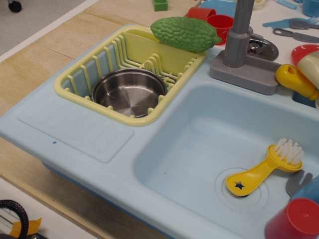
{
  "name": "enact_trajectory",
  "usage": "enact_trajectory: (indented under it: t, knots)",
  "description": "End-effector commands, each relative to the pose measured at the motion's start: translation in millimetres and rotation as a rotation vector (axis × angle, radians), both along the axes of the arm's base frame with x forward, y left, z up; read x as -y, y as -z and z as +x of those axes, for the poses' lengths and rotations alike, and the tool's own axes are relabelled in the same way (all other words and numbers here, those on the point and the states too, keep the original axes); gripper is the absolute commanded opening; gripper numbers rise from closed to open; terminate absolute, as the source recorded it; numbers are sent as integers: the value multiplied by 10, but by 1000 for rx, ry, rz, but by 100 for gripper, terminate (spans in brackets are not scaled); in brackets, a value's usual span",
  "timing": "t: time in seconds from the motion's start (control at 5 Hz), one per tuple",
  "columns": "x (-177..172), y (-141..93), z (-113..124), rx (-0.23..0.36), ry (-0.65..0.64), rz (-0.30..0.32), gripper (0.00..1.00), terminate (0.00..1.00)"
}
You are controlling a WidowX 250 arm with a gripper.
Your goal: Put green squash into pot or pan
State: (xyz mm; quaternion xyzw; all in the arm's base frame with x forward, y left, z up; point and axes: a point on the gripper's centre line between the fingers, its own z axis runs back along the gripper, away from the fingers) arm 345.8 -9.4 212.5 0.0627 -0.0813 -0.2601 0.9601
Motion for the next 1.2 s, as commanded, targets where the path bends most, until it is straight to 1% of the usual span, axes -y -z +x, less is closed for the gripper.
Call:
enact_trajectory:
  t: [0.0,0.2,0.4,0.6,0.8,1.0]
  knots:
    - [-56,-146,-4,78,335,-1,100,0]
    - [-58,-48,27,73,487,-25,100,0]
    - [-94,75,79,86,539,-103,100,0]
    - [-127,225,143,72,551,-177,100,0]
    - [-145,348,217,70,559,-216,100,0]
    - [-157,446,285,49,556,-264,100,0]
